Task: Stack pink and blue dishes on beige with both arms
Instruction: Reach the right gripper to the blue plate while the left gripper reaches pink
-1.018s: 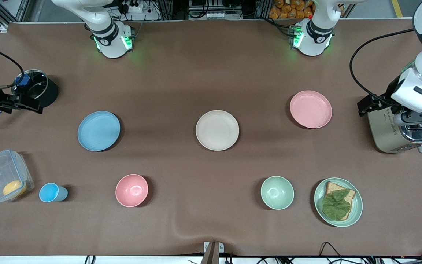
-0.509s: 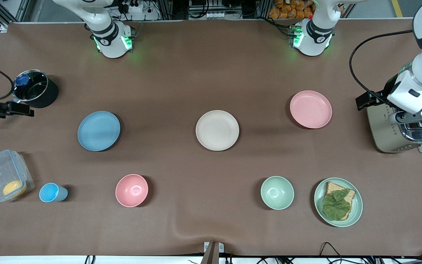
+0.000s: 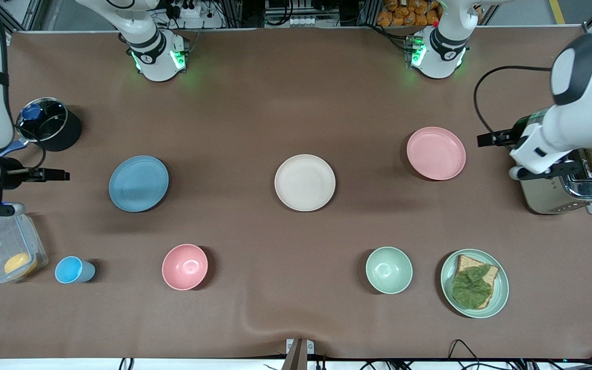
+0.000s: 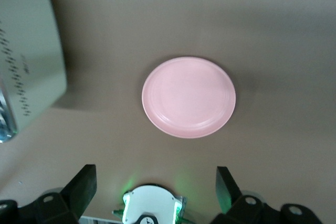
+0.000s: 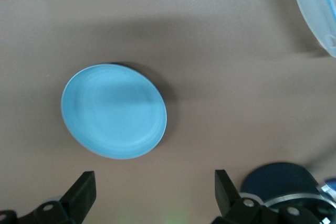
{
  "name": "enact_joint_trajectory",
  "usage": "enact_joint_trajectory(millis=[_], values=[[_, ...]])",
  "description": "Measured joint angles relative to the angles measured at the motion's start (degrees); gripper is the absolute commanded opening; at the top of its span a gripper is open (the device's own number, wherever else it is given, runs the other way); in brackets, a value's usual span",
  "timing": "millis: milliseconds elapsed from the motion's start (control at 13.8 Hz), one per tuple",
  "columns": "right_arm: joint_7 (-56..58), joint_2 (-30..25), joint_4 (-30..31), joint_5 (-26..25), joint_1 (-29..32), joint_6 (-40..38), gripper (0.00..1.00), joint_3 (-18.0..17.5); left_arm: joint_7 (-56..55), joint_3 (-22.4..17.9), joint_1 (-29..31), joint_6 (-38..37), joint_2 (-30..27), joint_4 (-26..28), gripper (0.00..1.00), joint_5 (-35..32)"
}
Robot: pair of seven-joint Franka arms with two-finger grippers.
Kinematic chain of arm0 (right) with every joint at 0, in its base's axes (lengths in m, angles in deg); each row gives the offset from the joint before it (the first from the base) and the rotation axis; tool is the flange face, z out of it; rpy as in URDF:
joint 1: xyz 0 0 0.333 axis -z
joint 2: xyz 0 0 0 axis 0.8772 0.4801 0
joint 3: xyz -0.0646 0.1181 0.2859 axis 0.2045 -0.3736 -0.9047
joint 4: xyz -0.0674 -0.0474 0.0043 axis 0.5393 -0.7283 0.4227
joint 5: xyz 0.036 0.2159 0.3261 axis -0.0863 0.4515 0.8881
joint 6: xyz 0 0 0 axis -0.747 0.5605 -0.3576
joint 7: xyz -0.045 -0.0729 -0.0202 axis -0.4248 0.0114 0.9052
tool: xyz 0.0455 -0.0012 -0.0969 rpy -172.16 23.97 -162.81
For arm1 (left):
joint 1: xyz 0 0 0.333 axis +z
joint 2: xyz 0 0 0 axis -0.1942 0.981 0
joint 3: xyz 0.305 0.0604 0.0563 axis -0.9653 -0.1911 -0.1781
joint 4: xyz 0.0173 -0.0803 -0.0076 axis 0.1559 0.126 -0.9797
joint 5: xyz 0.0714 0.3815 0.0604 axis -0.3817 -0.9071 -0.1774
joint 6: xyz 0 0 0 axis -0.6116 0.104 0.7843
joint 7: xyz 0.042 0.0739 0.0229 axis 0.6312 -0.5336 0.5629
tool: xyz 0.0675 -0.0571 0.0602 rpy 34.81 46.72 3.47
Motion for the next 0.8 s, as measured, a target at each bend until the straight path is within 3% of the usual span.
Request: enact_joint_trajectory(millis=[364, 800], values=[[5.25, 0.46, 13.7, 5.53, 2.11, 13.67, 1.0, 0.02, 4.5, 0.0, 0.29, 10.96, 0.66, 13.34, 1.0, 0.08], [11.32, 7.09, 15.99, 12.74, 3.41, 15.68, 1.0, 0.02, 15.11, -0.08, 6.61, 29.03, 1.06, 26.77, 1.0, 0.08]])
